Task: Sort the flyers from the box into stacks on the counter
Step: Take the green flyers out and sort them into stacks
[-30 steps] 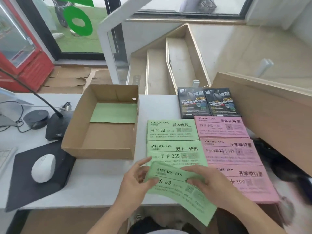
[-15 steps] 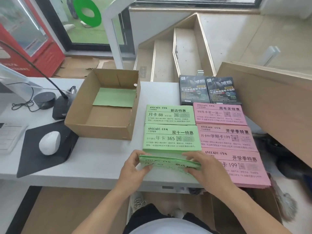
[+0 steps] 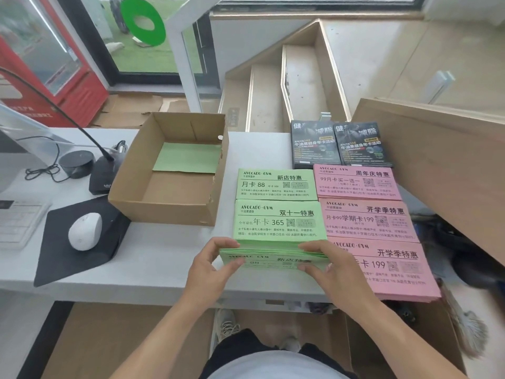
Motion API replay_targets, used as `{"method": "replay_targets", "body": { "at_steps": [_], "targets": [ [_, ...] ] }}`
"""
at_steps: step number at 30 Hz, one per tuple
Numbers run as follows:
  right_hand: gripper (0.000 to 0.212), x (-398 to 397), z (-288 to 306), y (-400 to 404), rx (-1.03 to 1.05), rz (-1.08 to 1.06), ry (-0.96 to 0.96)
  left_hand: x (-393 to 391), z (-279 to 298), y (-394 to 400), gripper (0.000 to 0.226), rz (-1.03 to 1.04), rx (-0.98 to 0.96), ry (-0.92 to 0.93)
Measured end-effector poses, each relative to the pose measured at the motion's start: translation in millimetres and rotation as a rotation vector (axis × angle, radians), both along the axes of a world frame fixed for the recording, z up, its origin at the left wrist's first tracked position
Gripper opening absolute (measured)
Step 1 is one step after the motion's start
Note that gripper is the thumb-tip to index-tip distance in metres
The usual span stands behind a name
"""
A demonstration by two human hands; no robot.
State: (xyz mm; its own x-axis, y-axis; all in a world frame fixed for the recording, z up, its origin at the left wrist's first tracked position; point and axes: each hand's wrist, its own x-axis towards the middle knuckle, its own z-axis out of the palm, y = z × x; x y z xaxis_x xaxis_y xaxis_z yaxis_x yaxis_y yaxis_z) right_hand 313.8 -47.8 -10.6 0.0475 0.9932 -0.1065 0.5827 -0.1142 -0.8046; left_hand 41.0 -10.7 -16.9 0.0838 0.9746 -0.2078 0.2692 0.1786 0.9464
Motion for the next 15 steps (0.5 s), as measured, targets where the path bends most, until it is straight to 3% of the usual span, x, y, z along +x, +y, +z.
{"method": "replay_targets", "body": {
  "at_steps": [5,9,12,15],
  "targets": [
    [0.035,2.4,-7.8,-7.3,0.144,-0.009,0.019,4.7,-7.4,0.0,0.026,-0.003,-0.058,-0.026],
    [0.045,6.0,-15.3,-7.7,-0.054,-0.124,0.103,4.4,-11.5,4.2,0.027,-0.031,-0.102,-0.046],
    [0.035,3.9,-12.6,-3.0,-0.111,-0.127,0.168,8.9,-13.7,6.3,0.024,-0.034,-0.154,-0.035],
    [0.022,2.5,4.9,14.2,-0.087,-0.239,0.311,15.6,0.6,19.9,0.027,-0.002,-0.089,-0.046]
  ]
}}
